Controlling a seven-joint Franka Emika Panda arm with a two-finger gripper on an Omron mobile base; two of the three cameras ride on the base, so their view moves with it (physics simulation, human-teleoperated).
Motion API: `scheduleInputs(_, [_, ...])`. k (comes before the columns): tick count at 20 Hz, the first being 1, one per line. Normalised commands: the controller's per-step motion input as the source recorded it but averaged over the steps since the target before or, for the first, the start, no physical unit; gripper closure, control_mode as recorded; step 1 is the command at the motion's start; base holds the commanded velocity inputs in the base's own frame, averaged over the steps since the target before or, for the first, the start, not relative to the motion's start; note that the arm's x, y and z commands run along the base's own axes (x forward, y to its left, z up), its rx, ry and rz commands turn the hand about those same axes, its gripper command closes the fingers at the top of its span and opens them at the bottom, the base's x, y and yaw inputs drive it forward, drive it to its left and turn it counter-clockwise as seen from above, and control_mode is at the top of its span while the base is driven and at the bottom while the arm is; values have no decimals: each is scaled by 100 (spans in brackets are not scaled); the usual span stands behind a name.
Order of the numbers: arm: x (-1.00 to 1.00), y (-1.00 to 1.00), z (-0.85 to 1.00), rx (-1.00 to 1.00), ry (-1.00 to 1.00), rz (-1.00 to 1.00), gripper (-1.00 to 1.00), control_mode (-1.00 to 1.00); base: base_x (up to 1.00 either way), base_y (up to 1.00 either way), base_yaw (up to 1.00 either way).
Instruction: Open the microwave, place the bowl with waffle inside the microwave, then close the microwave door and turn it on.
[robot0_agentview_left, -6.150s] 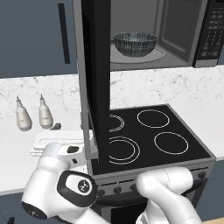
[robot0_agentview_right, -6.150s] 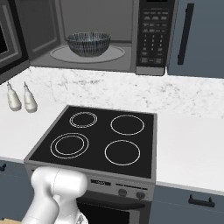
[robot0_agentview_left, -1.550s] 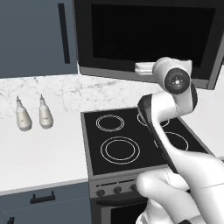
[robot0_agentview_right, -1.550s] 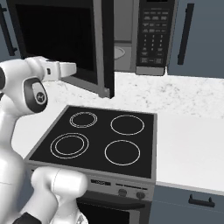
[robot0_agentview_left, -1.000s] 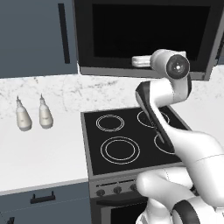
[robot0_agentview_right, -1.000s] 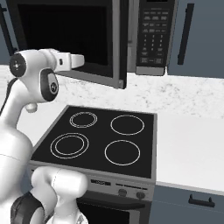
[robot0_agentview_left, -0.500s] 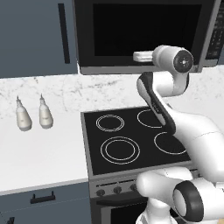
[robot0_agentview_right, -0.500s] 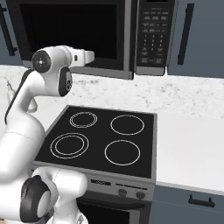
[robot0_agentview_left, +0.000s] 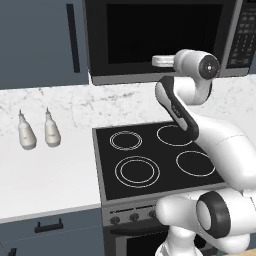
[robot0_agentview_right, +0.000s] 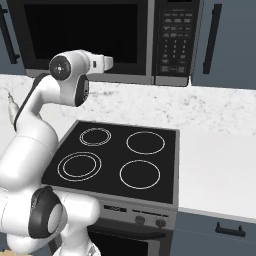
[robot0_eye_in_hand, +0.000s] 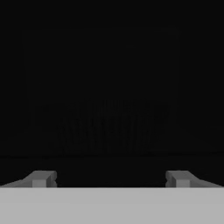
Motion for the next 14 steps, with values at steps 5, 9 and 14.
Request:
scheduleInputs(5, [0, -5, 0, 0, 0, 0, -100, -100, 0, 0, 0])
scheduleInputs(9, [22, -2, -4, 0, -3, 0, -100, -100, 0, 0, 0])
scheduleInputs(14, [-13, -20, 6, 0, 0, 0, -100, -100, 0, 0, 0])
